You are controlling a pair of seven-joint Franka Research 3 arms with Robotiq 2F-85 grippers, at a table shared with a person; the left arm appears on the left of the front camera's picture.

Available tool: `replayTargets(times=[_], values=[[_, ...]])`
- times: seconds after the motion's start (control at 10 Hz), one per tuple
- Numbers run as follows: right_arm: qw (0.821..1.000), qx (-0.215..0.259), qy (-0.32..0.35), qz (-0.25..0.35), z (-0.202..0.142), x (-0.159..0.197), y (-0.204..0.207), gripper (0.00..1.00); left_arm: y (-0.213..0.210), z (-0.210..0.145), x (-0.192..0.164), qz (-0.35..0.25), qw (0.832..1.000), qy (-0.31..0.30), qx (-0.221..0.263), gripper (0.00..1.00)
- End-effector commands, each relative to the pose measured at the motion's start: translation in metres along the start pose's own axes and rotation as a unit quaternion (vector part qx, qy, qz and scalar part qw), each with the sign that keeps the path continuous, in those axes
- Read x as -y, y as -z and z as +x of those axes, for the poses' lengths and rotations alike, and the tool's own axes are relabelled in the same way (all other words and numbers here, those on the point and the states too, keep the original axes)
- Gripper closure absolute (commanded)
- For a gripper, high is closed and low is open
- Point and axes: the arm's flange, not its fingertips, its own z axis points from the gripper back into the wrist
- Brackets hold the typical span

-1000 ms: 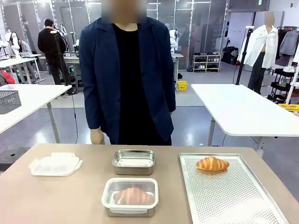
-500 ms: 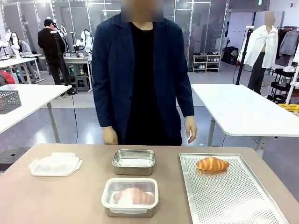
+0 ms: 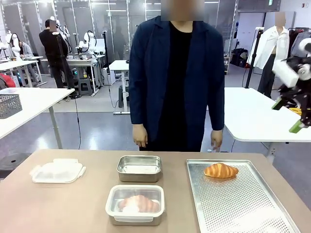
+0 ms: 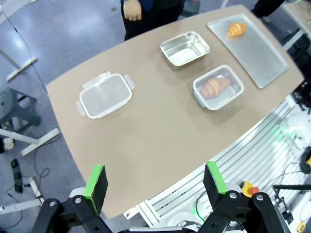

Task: Place the bread into the airtight container.
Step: Pick up a Butter Roll and place it into an empty Airtight Container.

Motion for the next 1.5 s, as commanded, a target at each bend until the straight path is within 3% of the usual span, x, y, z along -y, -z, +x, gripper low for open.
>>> replayTargets(times=[0.0,0.1,0.2,0.6,0.8,0.9,1.0,1.4], values=[[0.998,-0.019,-0.054,-0.006,0.003,0.011,0.021,0.0,0.0,0.001,0.0,-0.003,1.0,0.004,0.001,0.0],[0.999,-0.03,0.034,-0.03,0.006,0.013,0.037,0.0,0.0,0.001,0.0,-0.003,1.0,0.004,0.001,0.0],[0.999,-0.007,-0.041,0.011,0.007,0.007,0.015,0.0,0.0,0.001,0.0,-0.003,1.0,0.004,0.001,0.0],[0.999,-0.016,-0.033,0.008,0.007,0.01,0.023,0.0,0.0,0.001,0.0,-0.003,1.0,0.004,0.001,0.0],[0.997,0.0,-0.063,0.042,0.021,0.041,0.07,0.0,0.0,0.001,0.0,-0.003,1.0,0.004,0.001,0.0],[0.996,-0.025,-0.064,0.063,0.024,0.056,0.096,0.0,0.0,0.001,0.0,-0.003,1.0,0.004,0.001,0.0],[0.994,-0.021,-0.066,0.079,0.023,0.07,0.119,0.0,0.0,0.001,0.0,-0.003,1.0,0.004,0.001,0.0],[0.996,-0.055,-0.009,0.068,0.015,0.121,0.214,0.0,0.0,0.001,0.0,-0.003,1.0,0.004,0.001,0.0]])
